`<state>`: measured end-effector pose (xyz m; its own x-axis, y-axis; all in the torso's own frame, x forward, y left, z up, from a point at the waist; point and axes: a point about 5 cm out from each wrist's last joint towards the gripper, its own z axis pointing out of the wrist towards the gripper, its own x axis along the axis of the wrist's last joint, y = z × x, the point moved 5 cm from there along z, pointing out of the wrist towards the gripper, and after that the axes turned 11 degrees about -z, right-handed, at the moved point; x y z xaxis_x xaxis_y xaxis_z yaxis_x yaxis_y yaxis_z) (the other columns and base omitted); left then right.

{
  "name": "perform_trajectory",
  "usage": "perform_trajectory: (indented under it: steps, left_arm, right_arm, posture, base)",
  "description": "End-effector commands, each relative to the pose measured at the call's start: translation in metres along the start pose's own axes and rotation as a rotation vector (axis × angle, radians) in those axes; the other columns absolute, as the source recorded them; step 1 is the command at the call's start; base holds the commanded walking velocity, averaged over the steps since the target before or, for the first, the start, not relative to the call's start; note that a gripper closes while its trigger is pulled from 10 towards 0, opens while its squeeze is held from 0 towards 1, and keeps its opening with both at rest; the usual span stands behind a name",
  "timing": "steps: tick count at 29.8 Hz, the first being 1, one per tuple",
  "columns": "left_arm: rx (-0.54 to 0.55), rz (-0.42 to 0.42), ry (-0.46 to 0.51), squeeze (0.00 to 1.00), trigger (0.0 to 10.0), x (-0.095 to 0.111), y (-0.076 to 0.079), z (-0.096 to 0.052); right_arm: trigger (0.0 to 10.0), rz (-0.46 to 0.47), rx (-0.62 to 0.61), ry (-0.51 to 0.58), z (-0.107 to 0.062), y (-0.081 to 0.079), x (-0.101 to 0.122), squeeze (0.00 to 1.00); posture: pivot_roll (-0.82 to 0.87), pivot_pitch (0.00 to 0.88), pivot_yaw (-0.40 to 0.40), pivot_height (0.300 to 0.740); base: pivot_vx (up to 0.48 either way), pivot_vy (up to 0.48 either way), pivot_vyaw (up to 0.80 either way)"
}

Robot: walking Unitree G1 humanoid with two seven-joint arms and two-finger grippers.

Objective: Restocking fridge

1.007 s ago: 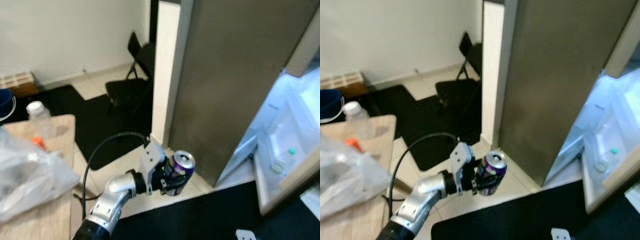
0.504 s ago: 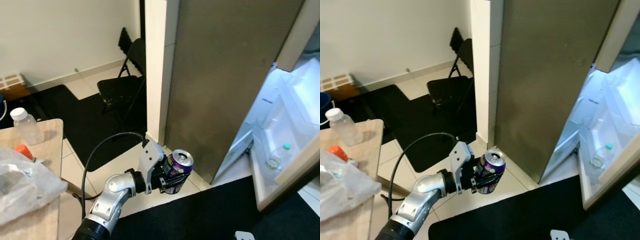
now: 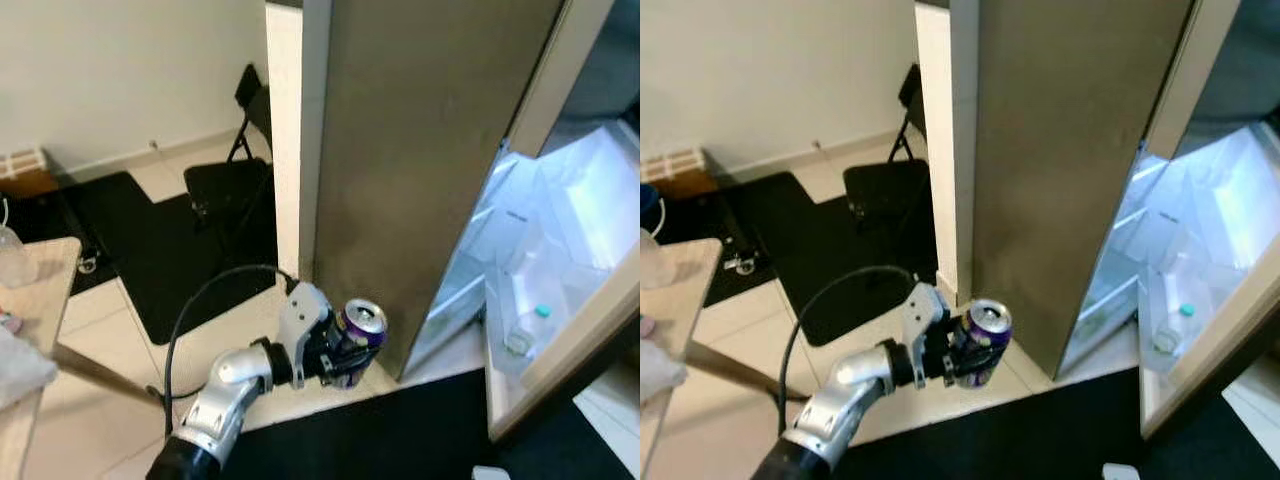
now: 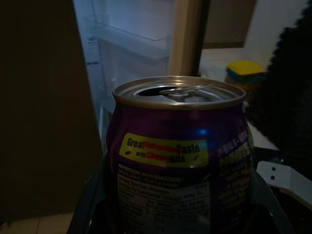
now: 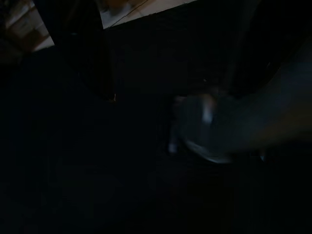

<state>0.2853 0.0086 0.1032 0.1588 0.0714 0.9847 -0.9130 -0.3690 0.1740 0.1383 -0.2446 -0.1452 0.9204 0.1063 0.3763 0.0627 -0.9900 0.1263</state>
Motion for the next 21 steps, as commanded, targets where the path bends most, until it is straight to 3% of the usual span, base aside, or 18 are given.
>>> perform_trajectory:
  steps: [1, 13, 21]
  left_arm:
    - [-0.011, 0.006, -0.015, 0.0, 10.0, -0.003, 0.003, 0.002]
    - [0.001, 0.003, -0.006, 0.0, 10.0, -0.004, 0.002, 0.005]
    - [0.008, -0.008, 0.013, 0.0, 10.0, -0.002, 0.003, 0.012]
  right_arm:
    - [10.0, 0.001, -0.014, 0.008, -0.001, 0.006, 0.001, 0.0]
    - [10.0, -0.023, -0.022, 0.037, -0.001, 0.011, 0.011, 0.0]
    - [10.0, -0.039, -0.046, 0.055, -0.002, 0.023, 0.018, 0.0]
  posture:
    - [0.08, 0.0, 0.002, 0.74]
    - [0.08, 0.0, -0.012, 0.74]
    - [0.06, 0.0, -0.024, 0.74]
  base:
    - [0.0, -0.454, 0.0]
    - [0.0, -0.447, 0.0]
    - [0.0, -0.281, 0.0]
